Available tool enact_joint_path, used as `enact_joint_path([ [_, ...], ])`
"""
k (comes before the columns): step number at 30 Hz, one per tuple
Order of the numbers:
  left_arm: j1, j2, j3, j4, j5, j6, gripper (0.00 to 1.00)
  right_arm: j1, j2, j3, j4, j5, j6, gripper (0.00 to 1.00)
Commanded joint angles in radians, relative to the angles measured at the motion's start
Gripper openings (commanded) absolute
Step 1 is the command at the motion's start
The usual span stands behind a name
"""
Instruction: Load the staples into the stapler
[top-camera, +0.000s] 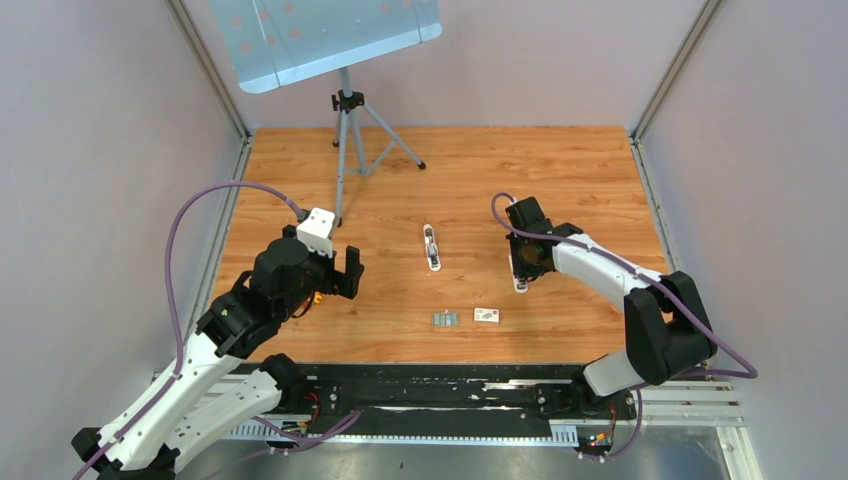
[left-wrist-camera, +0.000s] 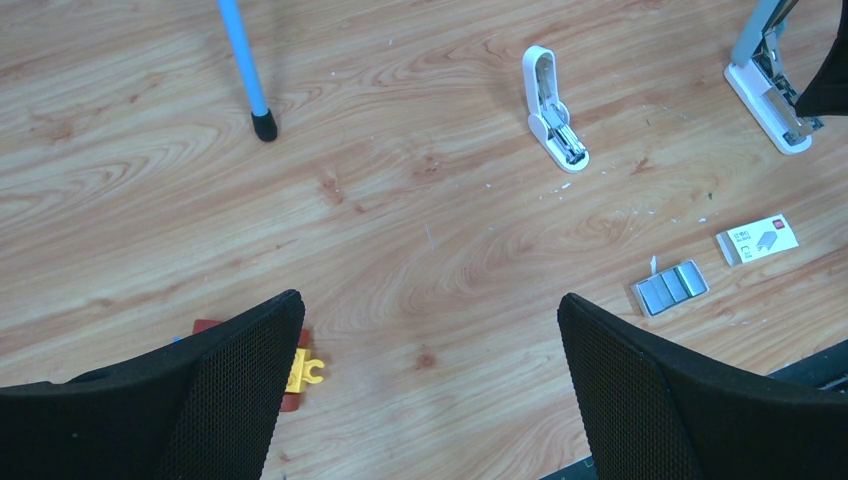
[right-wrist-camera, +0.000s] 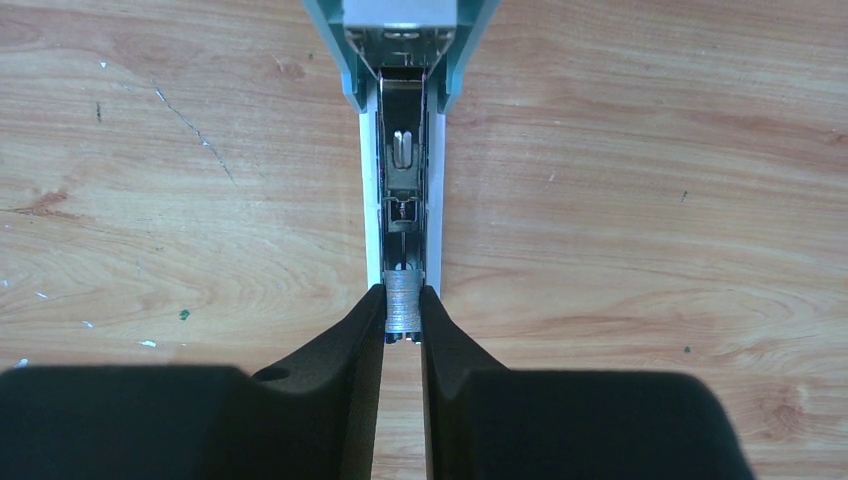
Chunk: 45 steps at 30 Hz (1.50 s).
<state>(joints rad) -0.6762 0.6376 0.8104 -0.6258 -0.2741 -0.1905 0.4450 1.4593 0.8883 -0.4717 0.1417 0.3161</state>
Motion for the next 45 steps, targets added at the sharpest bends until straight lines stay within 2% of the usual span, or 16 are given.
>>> enact_joint_path([
  [1, 0.004, -0.001, -0.011, 0.004, -0.008, 0.011, 1.0, 0.013, -0.012, -0.031, -0.016, 0.031, -0.018, 0.19],
  [12, 0.004, -0.005, -0.011, 0.003, -0.009, 0.01, 1.0, 0.016, -0.006, -0.037, -0.031, 0.065, -0.019, 0.19],
  [25, 0.004, -0.005, -0.011, 0.003, -0.011, 0.01, 1.0, 0.016, -0.028, -0.027, -0.05, 0.067, -0.022, 0.26],
  [33, 0.004, -0.003, -0.011, 0.004, -0.007, 0.015, 1.0, 0.015, -0.053, 0.004, -0.06, 0.042, -0.029, 0.27],
  [37, 0.004, -0.009, -0.012, 0.045, 0.034, -0.033, 1.0, 0.006, -0.073, 0.027, -0.06, 0.023, -0.027, 0.3],
  [41, 0.004, -0.006, -0.04, 0.18, 0.15, -0.094, 0.99, -0.045, -0.081, 0.015, -0.024, -0.06, -0.012, 0.29],
  [45, 0.004, 0.119, -0.009, 0.321, 0.288, -0.156, 0.84, -0.101, -0.079, 0.001, 0.012, -0.173, -0.012, 0.3],
])
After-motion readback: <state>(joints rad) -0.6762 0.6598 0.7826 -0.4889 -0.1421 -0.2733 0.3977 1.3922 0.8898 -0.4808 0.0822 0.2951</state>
